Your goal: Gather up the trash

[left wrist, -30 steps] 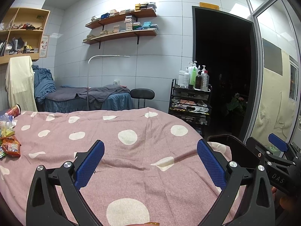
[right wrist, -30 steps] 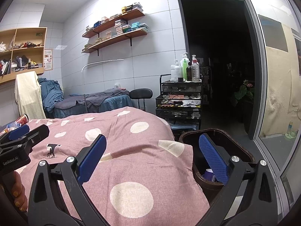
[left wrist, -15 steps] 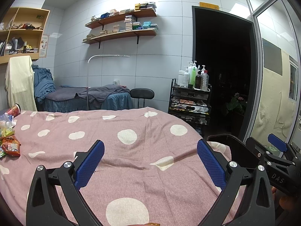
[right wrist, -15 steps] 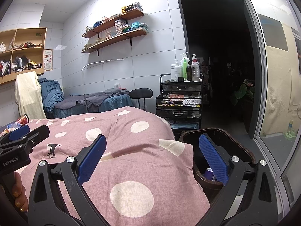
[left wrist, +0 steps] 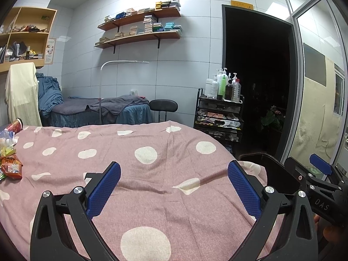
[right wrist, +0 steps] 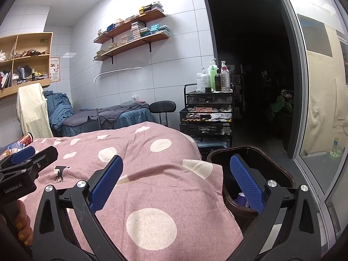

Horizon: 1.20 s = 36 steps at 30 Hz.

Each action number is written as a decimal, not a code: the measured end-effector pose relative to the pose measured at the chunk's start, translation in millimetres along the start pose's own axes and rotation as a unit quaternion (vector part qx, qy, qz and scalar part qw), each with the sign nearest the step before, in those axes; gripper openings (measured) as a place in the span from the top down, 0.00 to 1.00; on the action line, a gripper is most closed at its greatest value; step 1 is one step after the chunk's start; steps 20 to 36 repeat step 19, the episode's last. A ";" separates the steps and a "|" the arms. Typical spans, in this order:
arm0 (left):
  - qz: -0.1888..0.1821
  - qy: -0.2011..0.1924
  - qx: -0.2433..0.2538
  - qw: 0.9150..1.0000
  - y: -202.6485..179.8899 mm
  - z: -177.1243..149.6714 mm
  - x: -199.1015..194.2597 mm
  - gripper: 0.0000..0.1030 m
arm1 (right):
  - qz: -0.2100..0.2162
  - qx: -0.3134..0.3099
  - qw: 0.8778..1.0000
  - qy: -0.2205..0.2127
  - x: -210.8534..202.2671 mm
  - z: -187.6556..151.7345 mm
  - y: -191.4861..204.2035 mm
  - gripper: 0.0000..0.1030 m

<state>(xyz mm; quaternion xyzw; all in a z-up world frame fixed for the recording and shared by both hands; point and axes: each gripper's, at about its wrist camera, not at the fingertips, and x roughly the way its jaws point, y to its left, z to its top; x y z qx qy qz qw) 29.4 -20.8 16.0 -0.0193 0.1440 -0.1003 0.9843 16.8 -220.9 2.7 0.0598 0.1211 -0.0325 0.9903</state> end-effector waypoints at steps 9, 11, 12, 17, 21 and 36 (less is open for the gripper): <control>-0.001 0.002 0.003 1.000 -1.2 0.1 2.7 0.05 | 0.000 0.000 1.000 0.003 1.4 -0.8 0.4 0.05; 0.000 0.002 0.005 1.000 -2.1 0.1 2.8 0.05 | 0.000 0.001 1.000 0.003 1.2 -0.9 0.4 0.05; 0.000 0.002 0.006 1.000 -2.0 0.2 2.9 0.05 | 0.000 0.001 1.000 0.003 1.2 -1.1 0.7 0.05; 0.001 0.003 0.005 1.000 -2.3 0.3 3.2 0.05 | 0.001 0.001 1.000 0.003 1.1 -1.0 0.8 0.05; 0.000 0.003 0.005 1.000 -2.3 0.3 3.3 0.05 | 0.000 0.000 1.000 0.003 1.4 -0.5 0.2 0.05; 0.000 0.003 0.005 1.000 -2.3 0.3 3.3 0.05 | 0.000 0.000 1.000 0.003 1.4 -0.5 0.2 0.05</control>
